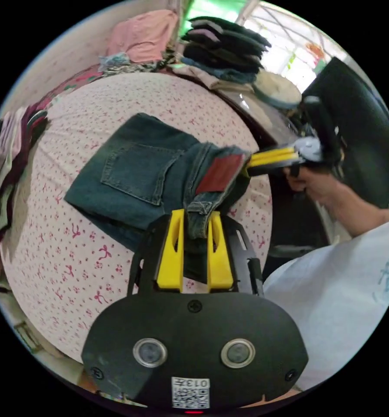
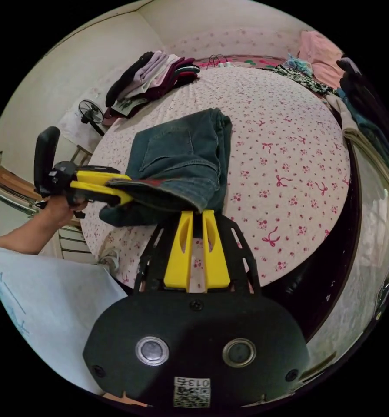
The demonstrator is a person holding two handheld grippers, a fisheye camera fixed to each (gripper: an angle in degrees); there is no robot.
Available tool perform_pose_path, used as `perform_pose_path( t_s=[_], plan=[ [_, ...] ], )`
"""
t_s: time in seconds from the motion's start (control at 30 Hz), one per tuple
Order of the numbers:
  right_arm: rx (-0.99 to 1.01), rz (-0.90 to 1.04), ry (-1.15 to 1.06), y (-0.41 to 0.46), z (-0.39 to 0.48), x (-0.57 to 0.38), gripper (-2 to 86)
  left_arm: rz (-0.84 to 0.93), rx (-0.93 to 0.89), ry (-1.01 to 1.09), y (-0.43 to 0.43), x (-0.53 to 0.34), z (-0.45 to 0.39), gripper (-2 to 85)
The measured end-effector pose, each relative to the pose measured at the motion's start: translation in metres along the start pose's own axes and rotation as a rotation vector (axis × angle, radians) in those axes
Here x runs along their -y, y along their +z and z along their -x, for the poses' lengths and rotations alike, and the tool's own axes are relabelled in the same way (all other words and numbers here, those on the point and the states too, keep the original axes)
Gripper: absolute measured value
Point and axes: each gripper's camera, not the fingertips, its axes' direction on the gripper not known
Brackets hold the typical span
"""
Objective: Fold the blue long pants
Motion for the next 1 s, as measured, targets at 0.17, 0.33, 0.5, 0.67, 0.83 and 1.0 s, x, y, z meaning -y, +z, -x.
perform_pose_path(
  t_s=[0.17,0.33,0.5,0.67,0.83,1.0],
  plan=[
    [-0.102,-0.138,-0.088,-0.055,0.043,0.005,2.1,-0.325,-0.089,-0.186,-0.113,-0.029,0.036,7.7],
    [-0.249,-0.357,-0.214,-0.123,0.103,0.023,2.4,-0.687,-0.086,-0.279,-0.266,-0.094,0.069,7.8],
    [-0.333,-0.522,-0.195,-0.166,0.138,0.042,2.3,-0.862,-0.042,-0.422,-0.345,-0.18,0.109,7.1],
    [-0.317,-0.24,-0.069,-0.123,0.126,0.09,2.2,-0.701,0.036,-0.72,-0.321,-0.25,0.183,7.3],
    [-0.32,-0.18,0.011,-0.093,0.15,0.104,3.3,-0.511,0.018,-0.972,-0.255,-0.307,0.239,6.9],
    [-0.138,-0.025,-0.233,-0.03,0.245,0.11,7.8,-0.324,0.153,-0.937,-0.245,-0.303,0.262,12.1]
  ],
)
